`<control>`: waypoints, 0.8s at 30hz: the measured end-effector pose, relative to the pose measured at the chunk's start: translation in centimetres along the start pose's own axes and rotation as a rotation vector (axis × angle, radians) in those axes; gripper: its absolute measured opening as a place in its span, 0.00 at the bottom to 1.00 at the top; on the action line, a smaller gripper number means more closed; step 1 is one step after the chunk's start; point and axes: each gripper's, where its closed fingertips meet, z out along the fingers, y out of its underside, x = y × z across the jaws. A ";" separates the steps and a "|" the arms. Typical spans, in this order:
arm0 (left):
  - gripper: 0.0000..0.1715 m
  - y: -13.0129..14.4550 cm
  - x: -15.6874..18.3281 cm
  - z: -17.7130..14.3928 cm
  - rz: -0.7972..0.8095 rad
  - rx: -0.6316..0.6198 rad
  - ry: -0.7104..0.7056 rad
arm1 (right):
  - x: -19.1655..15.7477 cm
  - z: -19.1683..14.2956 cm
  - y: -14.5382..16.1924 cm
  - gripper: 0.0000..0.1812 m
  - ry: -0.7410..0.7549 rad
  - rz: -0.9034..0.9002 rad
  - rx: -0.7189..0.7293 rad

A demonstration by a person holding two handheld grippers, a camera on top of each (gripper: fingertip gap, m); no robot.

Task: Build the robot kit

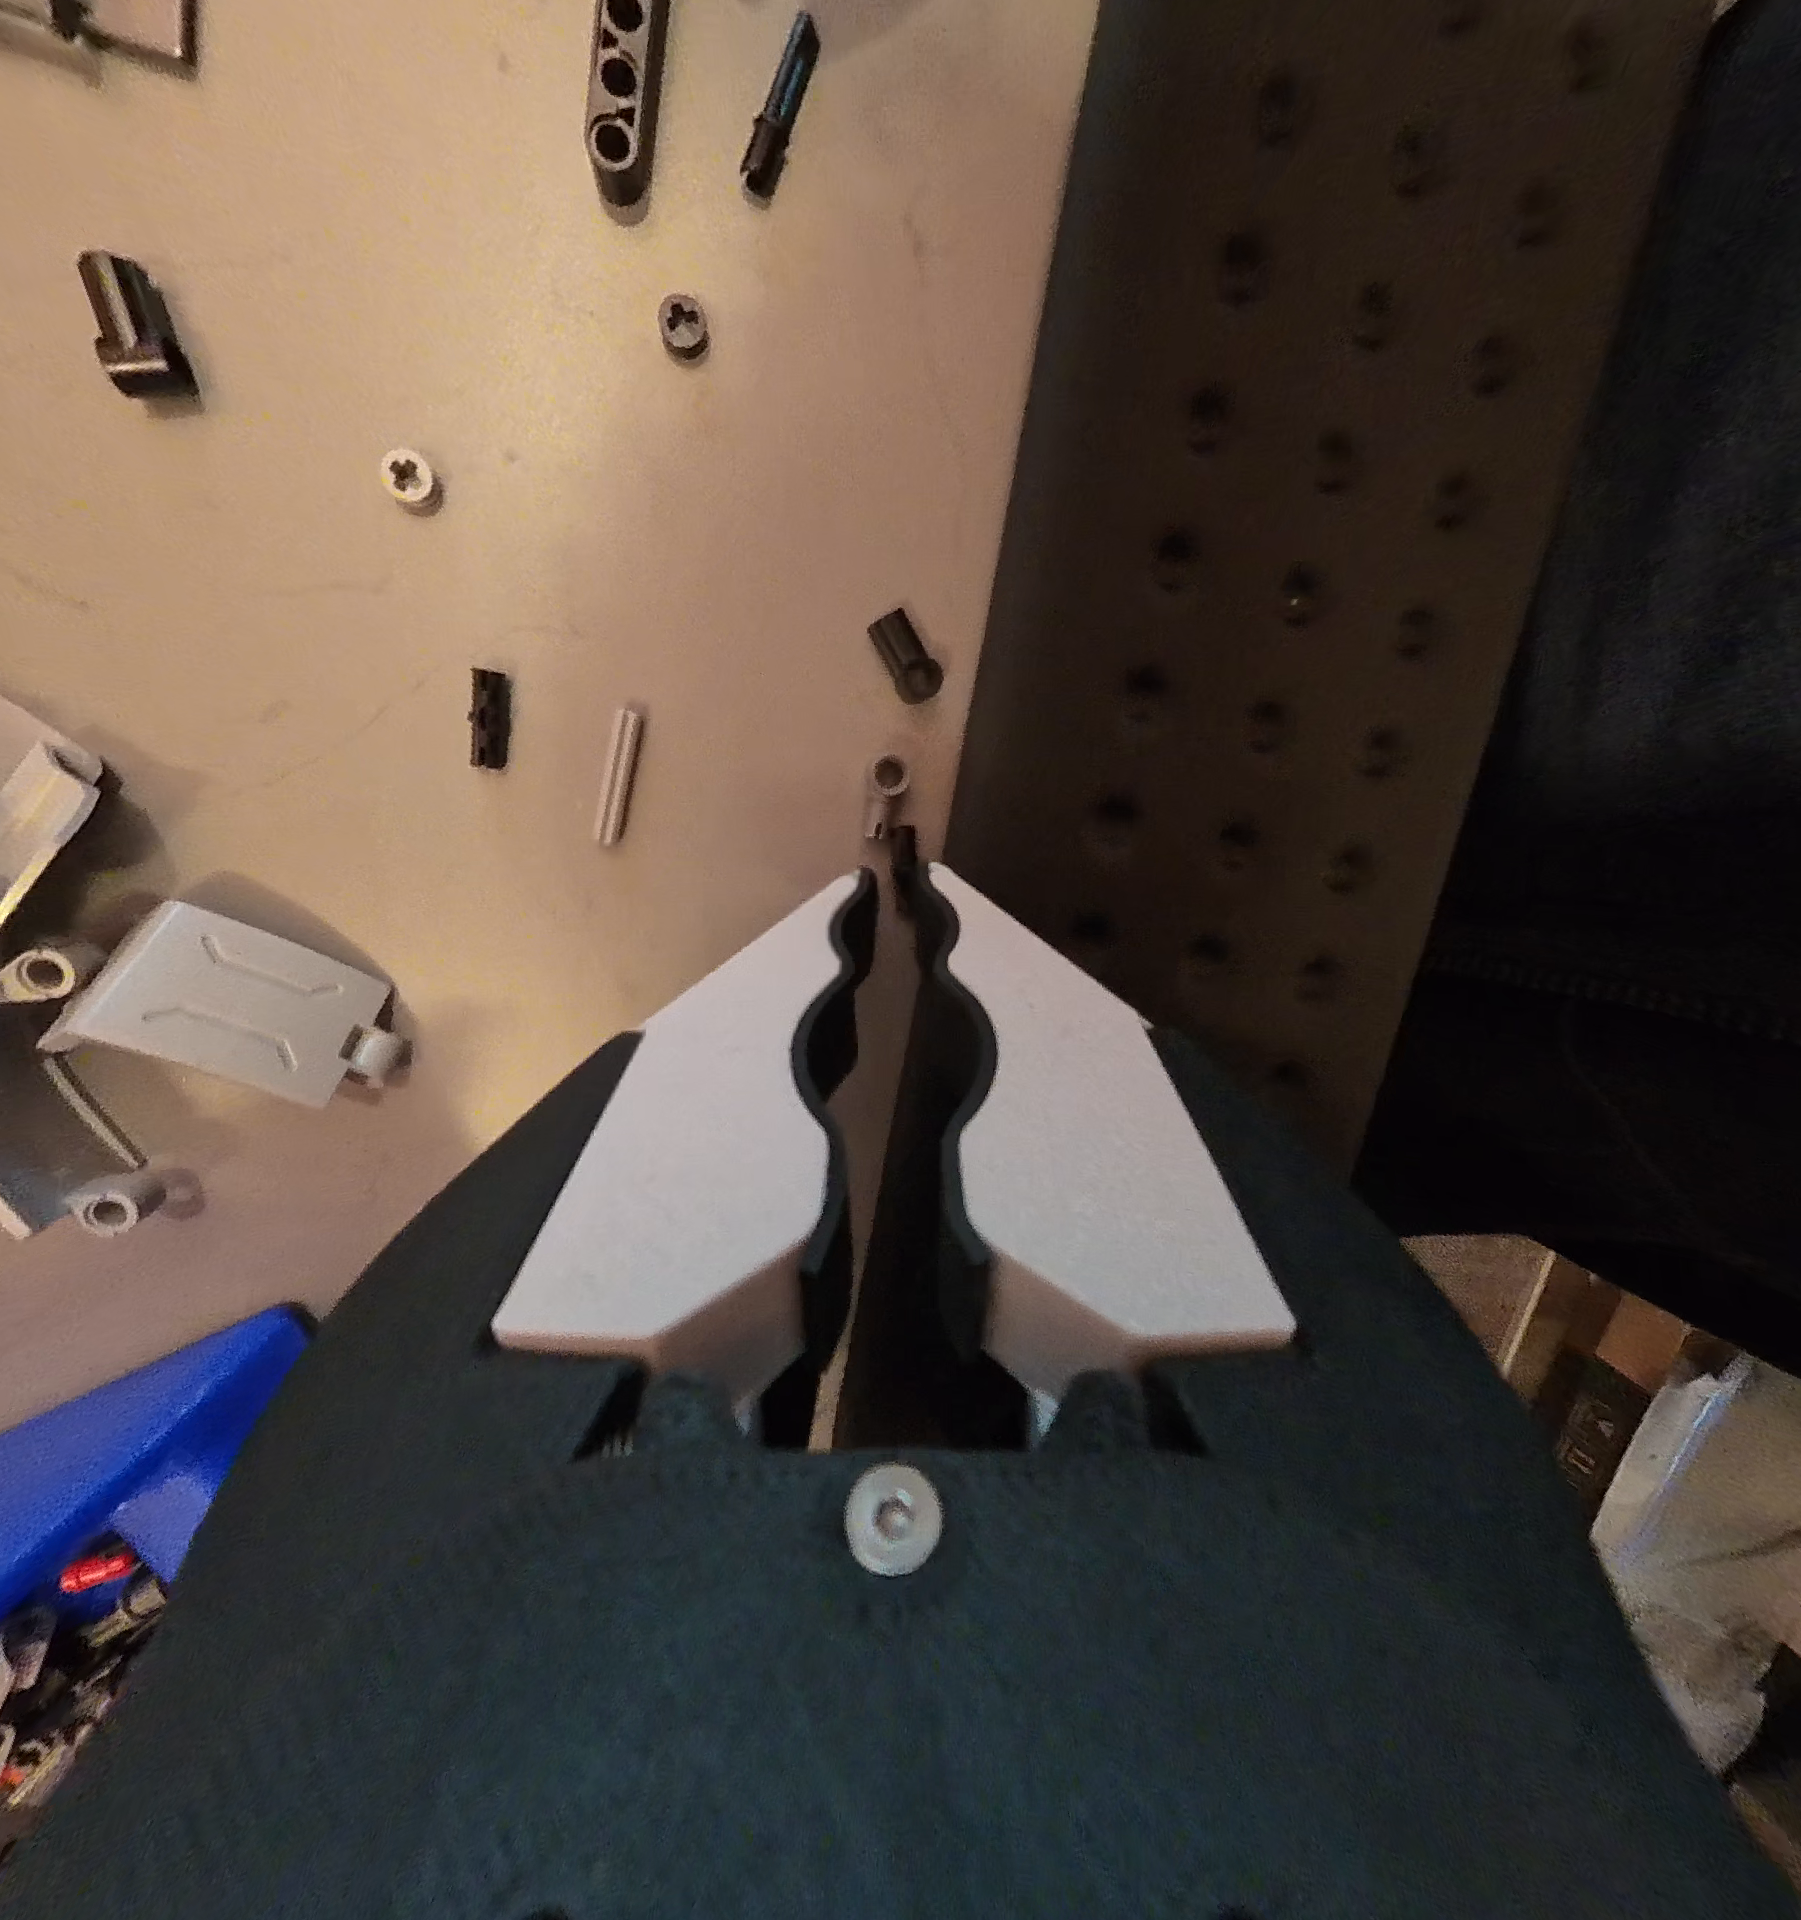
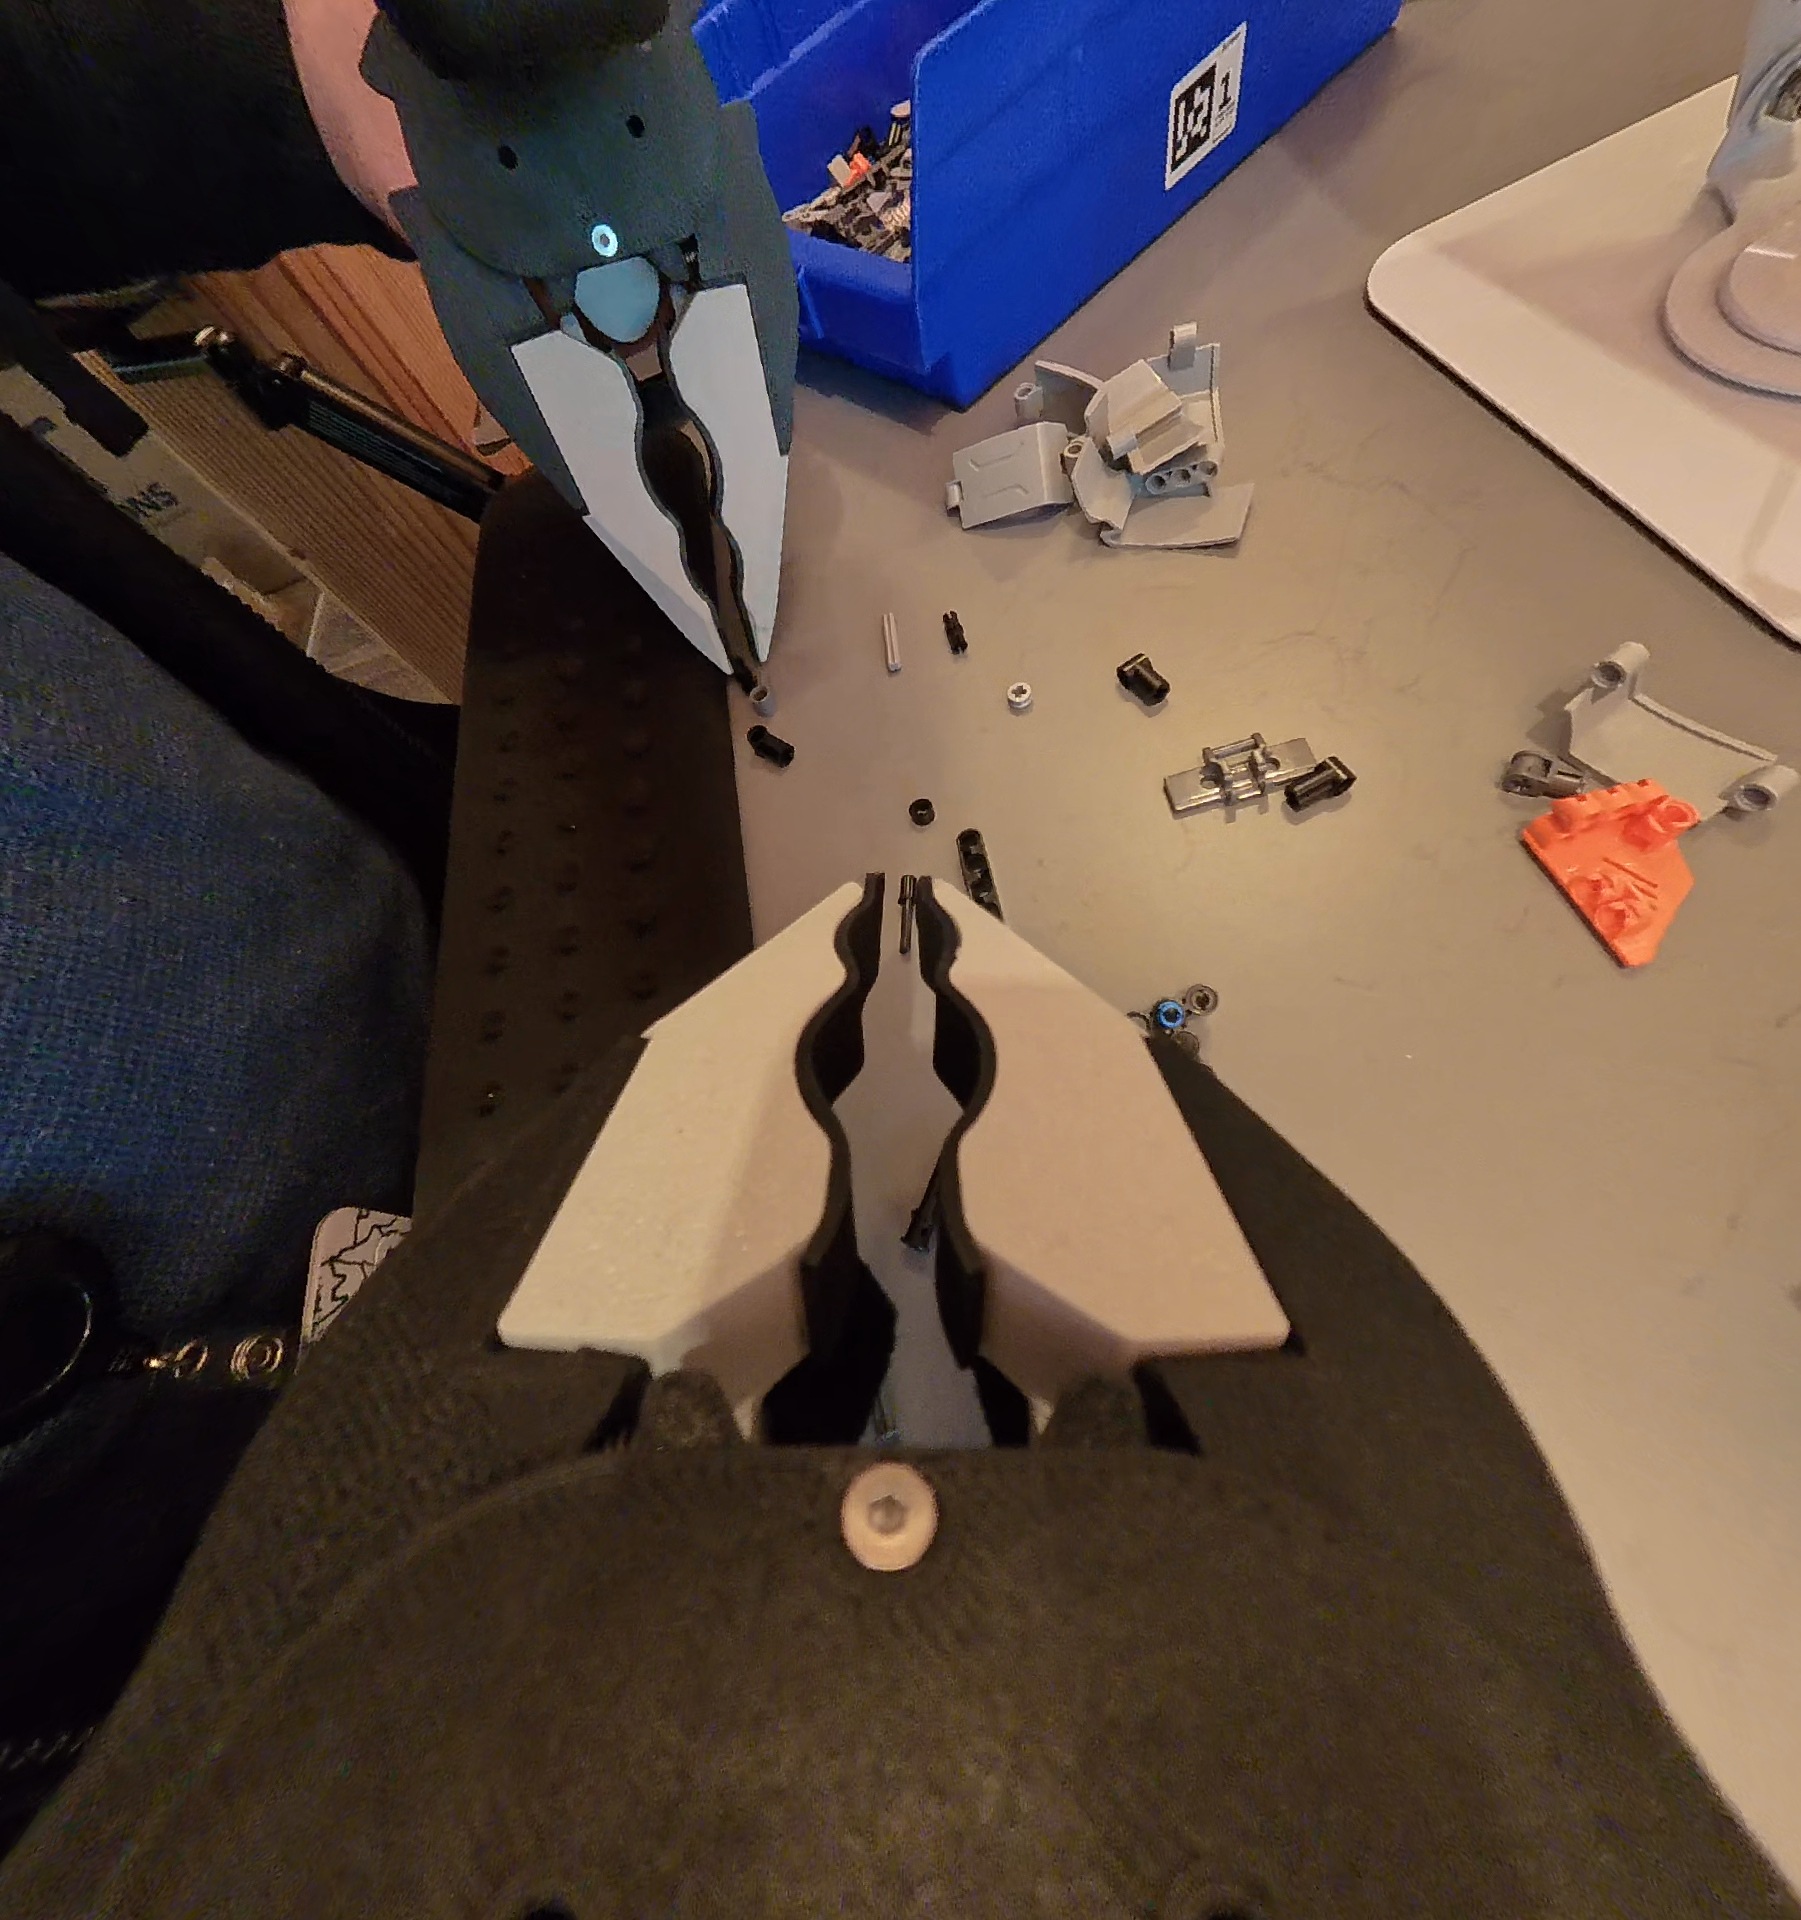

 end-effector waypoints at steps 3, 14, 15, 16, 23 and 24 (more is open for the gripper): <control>0.03 0.0 0.0 0.0 -0.014 -0.004 0.003 | 0.1 -0.3 0.0 0.02 0.009 0.005 0.009; 0.02 -0.8 -1.6 -0.3 -0.057 0.053 -0.146 | 0.0 -1.4 -0.2 0.02 0.041 0.021 0.046; 0.02 -1.6 -1.8 -1.0 -0.045 0.080 -0.179 | 0.1 -1.8 -0.3 0.02 0.047 0.029 0.057; 0.01 -2.9 -1.8 -1.8 -0.038 0.123 -0.188 | 0.1 -2.2 -0.4 0.02 0.049 0.042 0.070; 0.02 -14.6 -0.6 -3.4 0.156 0.384 -0.243 | -0.5 -3.5 -1.9 0.05 0.007 0.137 0.205; 0.01 -15.7 -0.5 -3.2 0.185 0.391 -0.255 | -0.4 -3.6 -2.0 0.05 0.011 0.147 0.218</control>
